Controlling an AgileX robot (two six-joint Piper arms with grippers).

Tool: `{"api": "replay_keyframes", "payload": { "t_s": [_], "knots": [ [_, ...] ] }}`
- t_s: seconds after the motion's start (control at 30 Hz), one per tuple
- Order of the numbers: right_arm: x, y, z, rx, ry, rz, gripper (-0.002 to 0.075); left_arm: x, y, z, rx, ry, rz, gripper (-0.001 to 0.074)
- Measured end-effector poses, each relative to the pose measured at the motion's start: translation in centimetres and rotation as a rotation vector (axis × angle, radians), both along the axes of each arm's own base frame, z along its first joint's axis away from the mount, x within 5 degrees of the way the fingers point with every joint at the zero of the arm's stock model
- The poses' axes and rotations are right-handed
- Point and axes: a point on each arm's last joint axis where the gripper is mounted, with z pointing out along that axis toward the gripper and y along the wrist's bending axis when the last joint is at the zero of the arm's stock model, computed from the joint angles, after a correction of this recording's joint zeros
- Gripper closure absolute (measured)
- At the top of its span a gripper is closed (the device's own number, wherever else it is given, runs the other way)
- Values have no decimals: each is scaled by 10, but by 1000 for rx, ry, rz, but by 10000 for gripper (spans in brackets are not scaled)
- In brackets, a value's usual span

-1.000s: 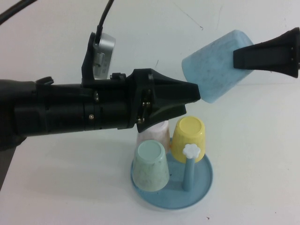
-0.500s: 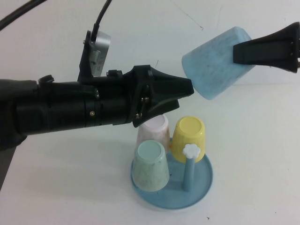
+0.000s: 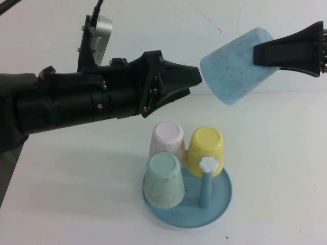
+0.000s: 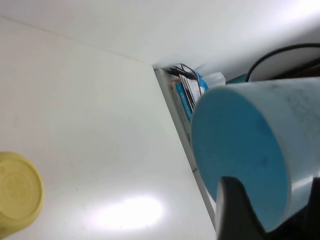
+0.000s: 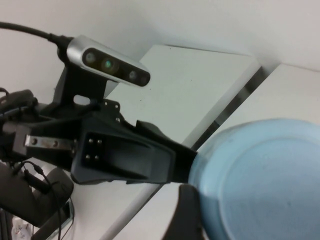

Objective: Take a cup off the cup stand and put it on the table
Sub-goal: Hand over the cup

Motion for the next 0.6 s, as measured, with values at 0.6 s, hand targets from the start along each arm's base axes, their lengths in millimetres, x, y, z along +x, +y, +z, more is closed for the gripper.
{"api": "replay_keyframes", "payload": {
  "t_s": [0.6],
  "knots": [
    [30,24,-25,232,111,47,155,5,1,10,-2,-36,32,217]
  ]
}}
